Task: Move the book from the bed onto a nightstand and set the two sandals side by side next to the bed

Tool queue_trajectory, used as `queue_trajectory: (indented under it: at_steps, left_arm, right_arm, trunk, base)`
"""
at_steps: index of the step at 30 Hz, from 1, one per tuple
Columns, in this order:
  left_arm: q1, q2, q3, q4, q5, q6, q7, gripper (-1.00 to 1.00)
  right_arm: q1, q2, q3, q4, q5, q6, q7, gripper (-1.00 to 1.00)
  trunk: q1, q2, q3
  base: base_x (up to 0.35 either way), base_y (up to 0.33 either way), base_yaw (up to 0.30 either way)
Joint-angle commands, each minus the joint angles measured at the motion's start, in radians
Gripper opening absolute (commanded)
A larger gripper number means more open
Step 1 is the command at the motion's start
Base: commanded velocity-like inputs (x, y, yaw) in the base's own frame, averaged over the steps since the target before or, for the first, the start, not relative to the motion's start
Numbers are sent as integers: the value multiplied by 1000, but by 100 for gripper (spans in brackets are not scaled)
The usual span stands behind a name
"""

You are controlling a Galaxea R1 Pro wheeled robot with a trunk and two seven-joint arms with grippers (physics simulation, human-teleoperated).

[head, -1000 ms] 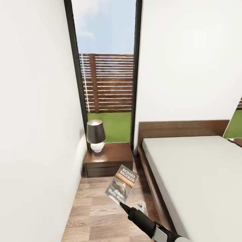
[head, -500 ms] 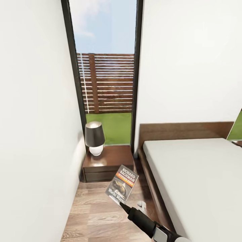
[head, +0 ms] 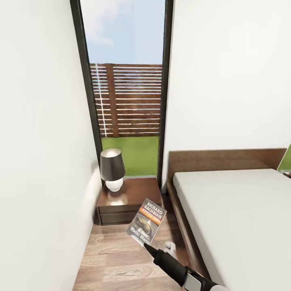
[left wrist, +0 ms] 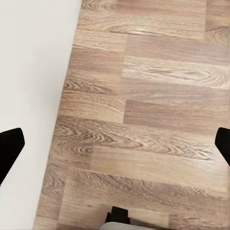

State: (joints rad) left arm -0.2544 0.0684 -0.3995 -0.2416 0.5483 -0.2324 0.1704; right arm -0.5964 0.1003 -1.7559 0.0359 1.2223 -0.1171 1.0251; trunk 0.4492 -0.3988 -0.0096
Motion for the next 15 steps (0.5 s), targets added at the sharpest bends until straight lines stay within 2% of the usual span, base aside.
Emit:
queue_trajectory:
  at_steps: [1, 15]
  left_arm:
    - [0, 1, -9, -1, 5, -2, 6, 100]
    - [-1, 1, -9, -1, 5, -2, 6, 100]
  right_arm:
    - [0, 1, -8, -1, 10, -10, 0, -100]
    - [0, 1, -8, -1, 9, -10, 0, -100]
  trunk:
    - [1, -1, -1]
    - [1, -1, -1]
  base:
    - [198, 0, 0]
    - [180, 0, 0]
